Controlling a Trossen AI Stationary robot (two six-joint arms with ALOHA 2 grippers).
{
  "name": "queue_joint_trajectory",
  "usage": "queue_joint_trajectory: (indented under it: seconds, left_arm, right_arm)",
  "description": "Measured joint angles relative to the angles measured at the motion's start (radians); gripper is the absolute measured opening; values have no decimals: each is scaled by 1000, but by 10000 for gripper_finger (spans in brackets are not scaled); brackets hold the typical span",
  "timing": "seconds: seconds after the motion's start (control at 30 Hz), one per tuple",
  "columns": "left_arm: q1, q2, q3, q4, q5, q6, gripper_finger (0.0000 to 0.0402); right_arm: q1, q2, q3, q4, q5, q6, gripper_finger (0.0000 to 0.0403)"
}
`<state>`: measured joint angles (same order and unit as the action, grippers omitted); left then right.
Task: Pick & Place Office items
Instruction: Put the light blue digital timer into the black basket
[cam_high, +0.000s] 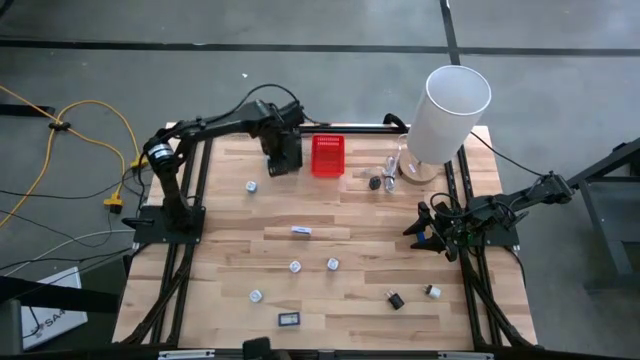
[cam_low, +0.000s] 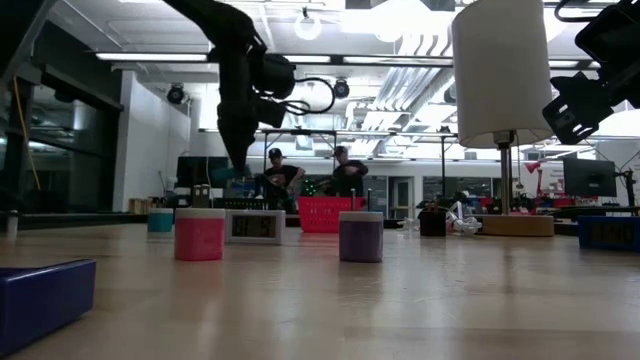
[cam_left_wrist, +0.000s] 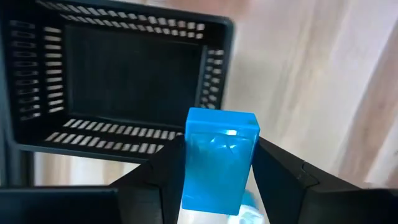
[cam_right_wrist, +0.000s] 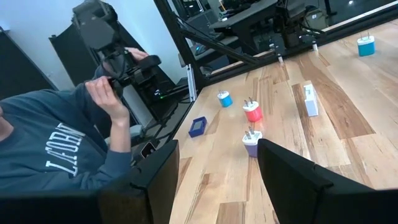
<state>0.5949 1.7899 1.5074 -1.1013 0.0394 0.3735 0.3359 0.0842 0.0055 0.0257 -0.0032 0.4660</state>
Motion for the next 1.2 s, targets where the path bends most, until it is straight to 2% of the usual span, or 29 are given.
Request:
queue_joint_trajectory:
  seconds: [0.27,0.5,0.93,1.2]
  left_arm:
    - [38,1,4,82,2,101,158]
    - [40,9,5,193,3,123,158]
    - [53,119,4,194,10,224,158]
    - [35,138,4,191,-27,250,158]
  right_arm:
    - [0,0,0,0,0,0,204]
    - [0,0,0,0,0,0,204]
    - [0,0,0,0,0,0,204]
    - [0,0,0,0,0,0,204]
